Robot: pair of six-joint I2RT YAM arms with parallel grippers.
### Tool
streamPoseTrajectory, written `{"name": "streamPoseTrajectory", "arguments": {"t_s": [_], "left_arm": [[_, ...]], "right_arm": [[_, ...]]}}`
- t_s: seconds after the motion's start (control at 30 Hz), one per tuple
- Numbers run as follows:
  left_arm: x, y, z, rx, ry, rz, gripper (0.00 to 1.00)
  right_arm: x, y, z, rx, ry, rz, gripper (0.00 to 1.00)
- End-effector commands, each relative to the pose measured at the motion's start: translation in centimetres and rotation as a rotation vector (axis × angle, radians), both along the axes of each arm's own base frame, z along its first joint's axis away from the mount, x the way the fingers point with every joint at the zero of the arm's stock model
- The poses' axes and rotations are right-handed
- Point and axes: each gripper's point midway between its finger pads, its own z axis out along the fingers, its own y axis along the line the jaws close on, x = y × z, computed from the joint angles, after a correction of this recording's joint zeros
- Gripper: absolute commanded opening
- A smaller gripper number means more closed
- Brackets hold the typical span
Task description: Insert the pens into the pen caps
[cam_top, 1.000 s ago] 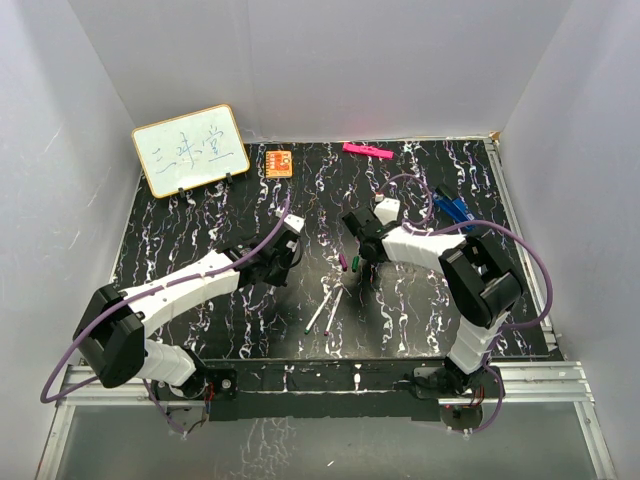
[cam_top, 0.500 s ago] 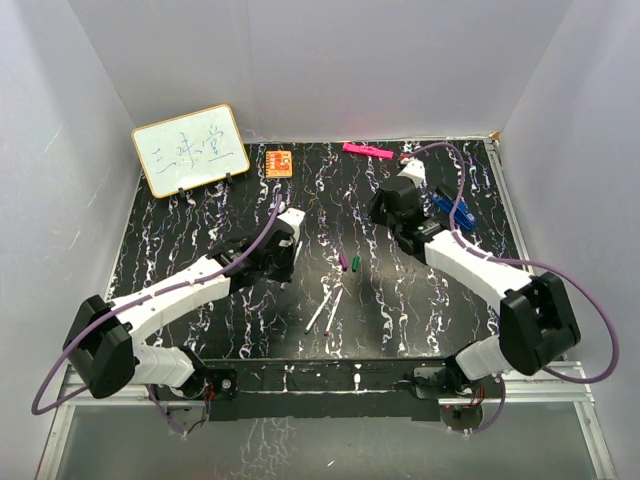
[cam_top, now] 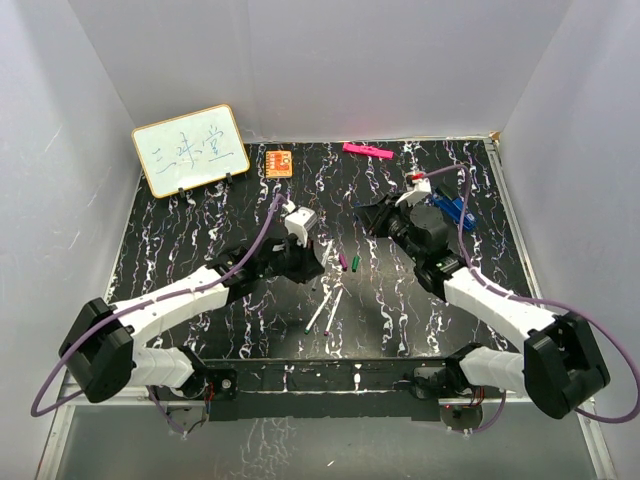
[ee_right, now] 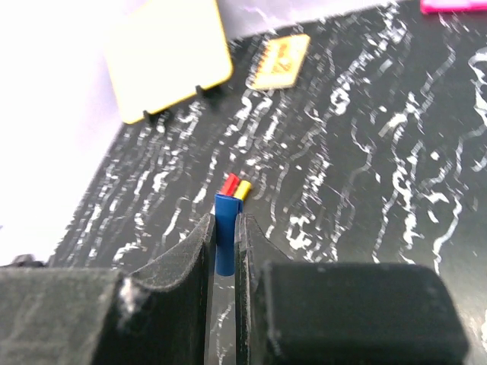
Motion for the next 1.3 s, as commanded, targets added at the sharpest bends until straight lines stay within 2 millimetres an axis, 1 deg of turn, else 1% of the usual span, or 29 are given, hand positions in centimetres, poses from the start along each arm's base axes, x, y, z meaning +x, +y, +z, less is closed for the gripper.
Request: {"name": "streamPoseTrajectory", "arguments": {"t_s": [0.0,0.07,0.17,0.27,0.43,0.6,0.83,0.97,1.17,1.27], "left_arm": [[-0.1,-3.1,3.3,-0.194,-0.018,-0.067,0.0],[0.1,-3.6,3.8,-0.232,-0.016,-0.066,0.0],[0.4,-4.4,4.8,-0.295,-0.033,-0.065,0.0],[0.7,-4.6,5.6,-0.33,-0.054,-0.06,0.0],[1.0,-4.6,6.4,-0.369,-0.084,-0.044,0.0],[1.2,-4.7,6.1,-0.376,-0.08,-0.032,0.0],[1.2,-4.8,6.3,-0.378,-0.083,-0.037,0.0],[1.1,-4.9,6.0,-0.375,-0.073,-0.043,0.0],[1.1,-4.9,6.4,-0.383,-0.084,-0.047,0.0],[1.1,-4.8,6.2,-0.378,-0.082,-0.045,0.0]], "right_arm": [[-1.2,1.2,7.4,0.14,-0.259,0.095,0.0],[-1.8,1.5,8.2,0.186,-0.278,0.117,0.0],[-2.4,1.7,8.7,0.243,-0.297,0.139,0.0],[-2.7,1.7,8.6,0.277,-0.29,0.147,0.0],[-3.3,1.7,8.5,0.321,-0.29,0.157,0.0],[-3.6,1.5,8.7,0.383,-0.296,0.151,0.0],[-3.4,1.4,8.7,0.412,-0.298,0.137,0.0],[-3.1,1.6,8.5,0.413,-0.293,0.138,0.0],[-2.9,2.1,7.9,0.404,-0.281,0.146,0.0],[-2.9,2.2,7.5,0.401,-0.274,0.149,0.0]]}}
